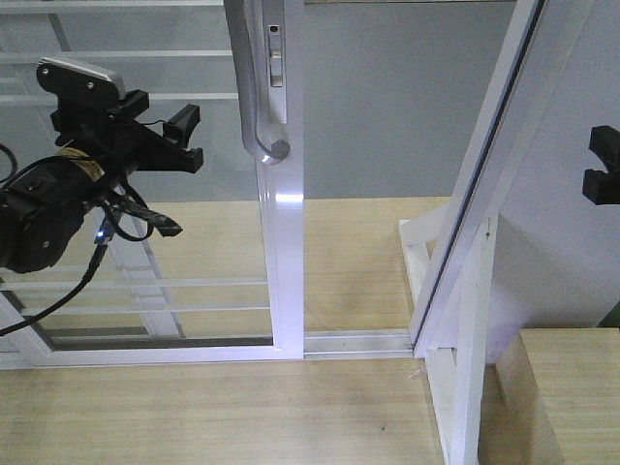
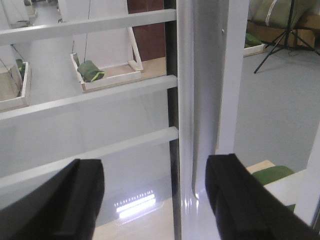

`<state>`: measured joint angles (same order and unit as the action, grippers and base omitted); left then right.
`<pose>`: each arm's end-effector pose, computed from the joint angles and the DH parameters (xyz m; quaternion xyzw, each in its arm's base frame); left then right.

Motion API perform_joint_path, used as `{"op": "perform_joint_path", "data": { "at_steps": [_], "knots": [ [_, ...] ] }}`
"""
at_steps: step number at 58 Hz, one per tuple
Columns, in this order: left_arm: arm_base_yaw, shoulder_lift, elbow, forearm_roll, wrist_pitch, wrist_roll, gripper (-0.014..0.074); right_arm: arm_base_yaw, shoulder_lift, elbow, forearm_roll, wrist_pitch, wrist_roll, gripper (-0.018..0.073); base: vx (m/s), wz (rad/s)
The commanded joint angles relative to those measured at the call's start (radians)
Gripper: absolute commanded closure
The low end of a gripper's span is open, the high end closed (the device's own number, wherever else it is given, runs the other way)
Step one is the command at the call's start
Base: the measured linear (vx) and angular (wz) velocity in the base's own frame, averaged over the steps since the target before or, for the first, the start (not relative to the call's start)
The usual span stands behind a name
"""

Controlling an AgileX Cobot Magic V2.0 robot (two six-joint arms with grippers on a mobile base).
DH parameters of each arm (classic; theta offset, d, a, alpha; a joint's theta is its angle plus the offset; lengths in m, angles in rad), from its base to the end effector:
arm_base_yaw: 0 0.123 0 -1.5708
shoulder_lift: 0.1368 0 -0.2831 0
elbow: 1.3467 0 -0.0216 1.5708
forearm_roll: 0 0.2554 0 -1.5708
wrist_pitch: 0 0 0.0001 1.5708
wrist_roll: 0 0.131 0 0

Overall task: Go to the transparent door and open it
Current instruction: 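Reach the left gripper to the sliding panel's frame beside the handle and grip it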

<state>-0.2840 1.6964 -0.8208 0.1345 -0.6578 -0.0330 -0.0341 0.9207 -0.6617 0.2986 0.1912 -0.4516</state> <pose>0.3792 -0.1219 0.2129 0.1604 0.7357 -0.0997 0.6504 0.2391 -0.0008 0.3018 -0.0668 0.8179 -0.0320 0.5706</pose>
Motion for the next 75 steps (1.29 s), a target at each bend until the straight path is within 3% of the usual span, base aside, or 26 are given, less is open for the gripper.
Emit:
{"op": "perform_joint_path", "data": {
  "at_steps": [1, 9, 20, 35, 40, 47, 57, 67, 75],
  "knots": [
    [-0.007, 0.008, -0.077, 0.032, -0.114, -0.009, 0.0032, -0.007, -0.009, -0.027, -0.004, -0.075, -0.002, 0.0104, 0.0, 0.0],
    [-0.015, 0.056, -0.154, 0.097, -0.118, -0.027, 0.0033, -0.007, -0.009, -0.027, -0.004, -0.068, -0.002, 0.0104, 0.0, 0.0],
    [-0.048, 0.112, -0.264, 0.097, -0.103, -0.07, 0.0033, -0.007, -0.009, -0.027, -0.004, -0.066, -0.002, 0.0104, 0.0, 0.0],
    [-0.086, 0.196, -0.437, 0.095, 0.032, -0.07, 0.0034, -0.007, -0.009, -0.027, -0.008, -0.065, -0.002, 0.0104, 0.0, 0.0],
    [-0.086, 0.227, -0.497, 0.075, 0.083, -0.071, 0.0034, -0.007, -0.009, -0.027, -0.008, -0.065, -0.002, 0.0104, 0.0, 0.0],
    [-0.086, 0.27, -0.571, -0.011, 0.104, -0.07, 0.0034, -0.007, -0.009, -0.027, -0.008, -0.065, -0.002, 0.0104, 0.0, 0.0],
    [-0.086, 0.303, -0.631, -0.017, 0.104, -0.07, 0.004, -0.007, -0.009, -0.027, -0.027, -0.064, -0.002, 0.0104, 0.0, 0.0],
    [-0.086, 0.3, -0.631, -0.018, 0.087, -0.057, 0.0116, -0.007, -0.009, -0.027, -0.03, -0.063, -0.002, 0.0104, 0.0, 0.0],
    [-0.086, 0.3, -0.631, -0.065, 0.087, -0.057, 0.0264, -0.007, -0.009, -0.027, -0.031, -0.063, -0.002, 0.0104, 0.0, 0.0]
  ]
}}
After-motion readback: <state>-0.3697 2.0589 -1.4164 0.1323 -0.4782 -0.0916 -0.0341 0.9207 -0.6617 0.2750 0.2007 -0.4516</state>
